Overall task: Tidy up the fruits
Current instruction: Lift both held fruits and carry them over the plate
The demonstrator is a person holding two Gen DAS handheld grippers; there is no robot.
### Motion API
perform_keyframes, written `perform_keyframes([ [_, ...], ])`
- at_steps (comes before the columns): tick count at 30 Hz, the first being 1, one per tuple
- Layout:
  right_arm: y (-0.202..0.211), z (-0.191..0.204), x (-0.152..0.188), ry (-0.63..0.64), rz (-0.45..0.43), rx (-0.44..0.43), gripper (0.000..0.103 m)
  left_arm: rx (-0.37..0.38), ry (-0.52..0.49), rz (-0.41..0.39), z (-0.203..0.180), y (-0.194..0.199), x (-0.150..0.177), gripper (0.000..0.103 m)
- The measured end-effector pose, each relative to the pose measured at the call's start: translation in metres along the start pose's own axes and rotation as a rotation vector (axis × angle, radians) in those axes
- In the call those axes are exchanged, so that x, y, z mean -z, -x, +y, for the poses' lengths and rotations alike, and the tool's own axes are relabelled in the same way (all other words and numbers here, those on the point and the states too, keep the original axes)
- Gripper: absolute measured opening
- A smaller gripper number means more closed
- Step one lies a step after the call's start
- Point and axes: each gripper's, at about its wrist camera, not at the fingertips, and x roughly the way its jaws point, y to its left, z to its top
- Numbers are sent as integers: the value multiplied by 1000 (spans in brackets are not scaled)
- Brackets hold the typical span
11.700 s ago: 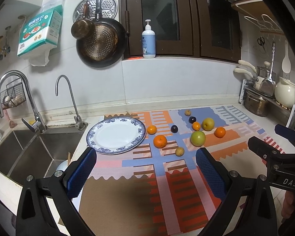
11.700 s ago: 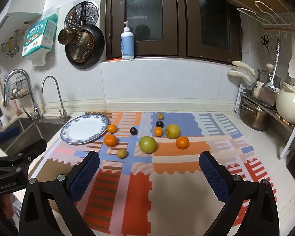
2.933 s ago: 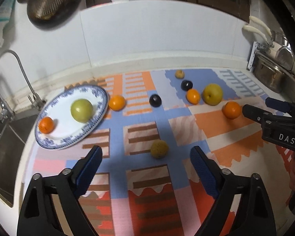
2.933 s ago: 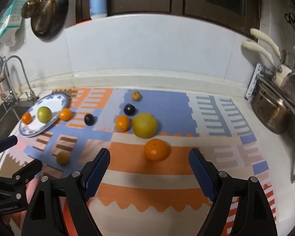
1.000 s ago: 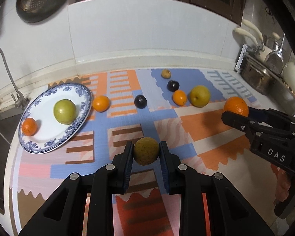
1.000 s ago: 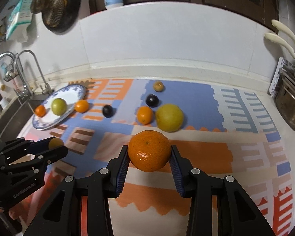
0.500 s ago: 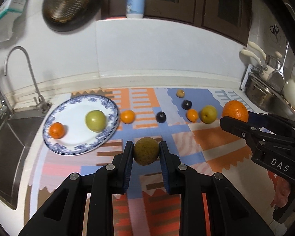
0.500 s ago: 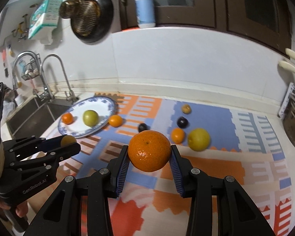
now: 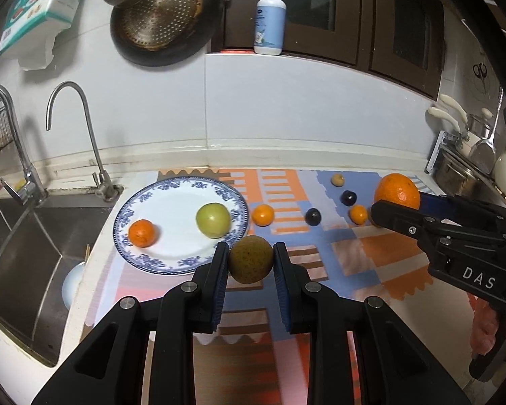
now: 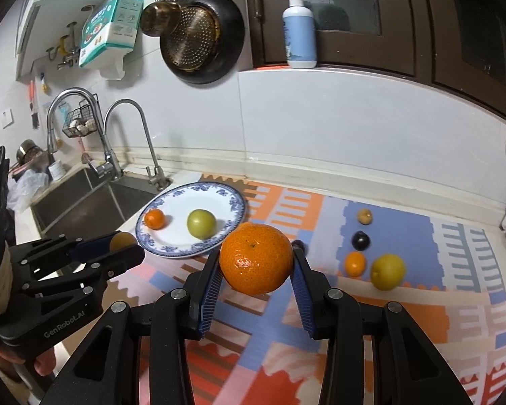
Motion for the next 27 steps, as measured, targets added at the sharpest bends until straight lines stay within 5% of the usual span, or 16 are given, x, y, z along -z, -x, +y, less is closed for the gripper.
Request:
perform_keyframes([
  [27, -83, 67, -51, 9, 58, -93, 42, -71, -14, 22, 92, -34, -29, 26],
])
